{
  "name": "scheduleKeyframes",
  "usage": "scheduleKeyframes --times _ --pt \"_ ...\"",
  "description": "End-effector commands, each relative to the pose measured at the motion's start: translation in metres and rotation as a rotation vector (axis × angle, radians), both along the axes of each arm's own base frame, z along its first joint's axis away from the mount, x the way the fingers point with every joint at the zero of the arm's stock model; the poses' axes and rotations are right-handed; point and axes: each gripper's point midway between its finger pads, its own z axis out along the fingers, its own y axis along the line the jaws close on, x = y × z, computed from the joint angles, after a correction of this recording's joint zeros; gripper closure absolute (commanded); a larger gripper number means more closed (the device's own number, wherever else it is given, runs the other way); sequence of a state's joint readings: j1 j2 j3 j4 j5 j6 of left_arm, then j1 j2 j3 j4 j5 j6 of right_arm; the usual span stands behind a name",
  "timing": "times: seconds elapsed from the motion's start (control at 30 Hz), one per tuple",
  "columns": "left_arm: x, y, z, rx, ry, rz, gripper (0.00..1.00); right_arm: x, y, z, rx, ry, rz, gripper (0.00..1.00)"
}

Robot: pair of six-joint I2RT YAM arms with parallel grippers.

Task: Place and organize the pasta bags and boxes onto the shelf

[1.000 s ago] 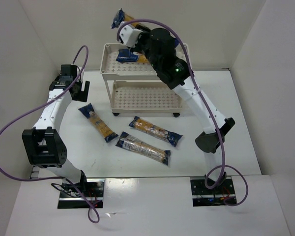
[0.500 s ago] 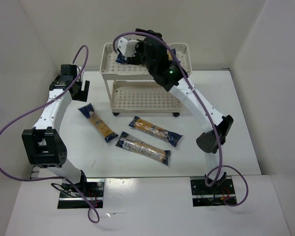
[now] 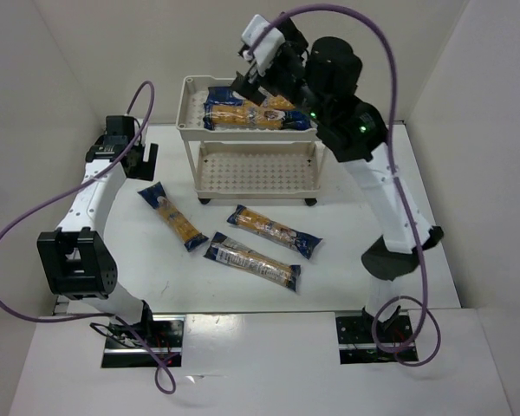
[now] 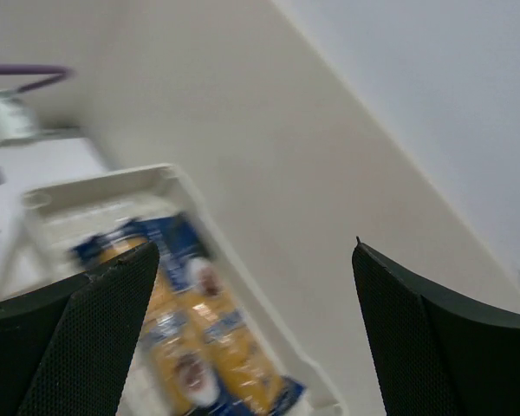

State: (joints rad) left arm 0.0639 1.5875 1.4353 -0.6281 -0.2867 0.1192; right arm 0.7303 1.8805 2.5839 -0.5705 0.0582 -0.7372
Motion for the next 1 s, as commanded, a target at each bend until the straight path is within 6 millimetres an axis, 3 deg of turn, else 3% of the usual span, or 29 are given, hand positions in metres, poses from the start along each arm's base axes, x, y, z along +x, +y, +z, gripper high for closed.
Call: scheduleKeyframes --times 0.0,0.03,0.07,0.1,0.17,0.2,0.27,0.3,0.37,0.4,0.43,0.53,0.7,0.73,0.9,0.97 --pt "-0.015 0.002 0.010 -0.039 -0.034 0.030 0.00 -0.068 0.036 -0.069 -0.064 0.323 0.343 0.03" --pt "-0.019 0.002 0.013 -0.039 -0.043 0.029 0.00 -0.077 0.048 -0.096 -0.111 0.384 0.369 0.03" --pt "-0.024 0.005 0.012 -0.029 -0.036 0.028 0.00 -0.085 0.047 -0.113 -0.140 0.420 0.366 0.03" --pt "-0.032 0.007 0.016 -0.015 -0.039 0.028 0.00 -0.086 0.053 -0.181 -0.250 0.543 0.352 0.03" --pt "-0.047 0.010 0.008 0.023 0.002 0.014 0.00 -0.107 0.053 -0.230 -0.349 0.595 0.323 0.03" --pt "-0.055 0.016 0.015 0.059 -0.010 0.026 0.00 -0.119 0.049 -0.287 -0.438 0.678 0.312 0.03" --pt "-0.071 0.024 0.015 0.120 0.041 0.020 0.00 -0.145 0.048 -0.326 -0.490 0.749 0.366 0.03" --pt "-0.077 0.027 0.017 0.145 0.058 0.024 0.00 -0.158 0.042 -0.356 -0.499 0.844 0.372 0.03" --pt "-0.095 0.036 0.017 0.205 0.132 0.032 0.00 -0.171 0.043 -0.375 -0.481 0.922 0.400 0.03" --pt "-0.102 0.040 0.014 0.202 0.160 0.042 0.00 -0.179 0.043 -0.403 -0.502 0.992 0.384 0.02" --pt "-0.108 0.041 0.011 0.190 0.184 0.045 0.00 -0.176 0.048 -0.410 -0.481 0.995 0.380 0.02" --pt "-0.125 0.033 -0.014 0.041 0.248 0.069 0.00 -0.180 0.056 -0.448 -0.504 1.054 0.330 0.02" --pt "-0.116 0.004 -0.047 -0.210 0.199 0.088 0.00 -0.167 0.061 -0.484 -0.510 1.087 0.247 0.02" --pt "-0.114 0.004 -0.049 -0.228 0.184 0.098 0.00 -0.165 0.060 -0.484 -0.512 1.082 0.237 0.02" --pt "-0.094 0.003 -0.054 -0.326 0.124 0.109 0.00 -0.171 0.045 -0.528 -0.547 1.154 0.158 0.02" --pt "-0.086 -0.002 -0.046 -0.358 0.089 0.106 0.00 -0.166 0.042 -0.536 -0.556 1.141 0.127 0.02"
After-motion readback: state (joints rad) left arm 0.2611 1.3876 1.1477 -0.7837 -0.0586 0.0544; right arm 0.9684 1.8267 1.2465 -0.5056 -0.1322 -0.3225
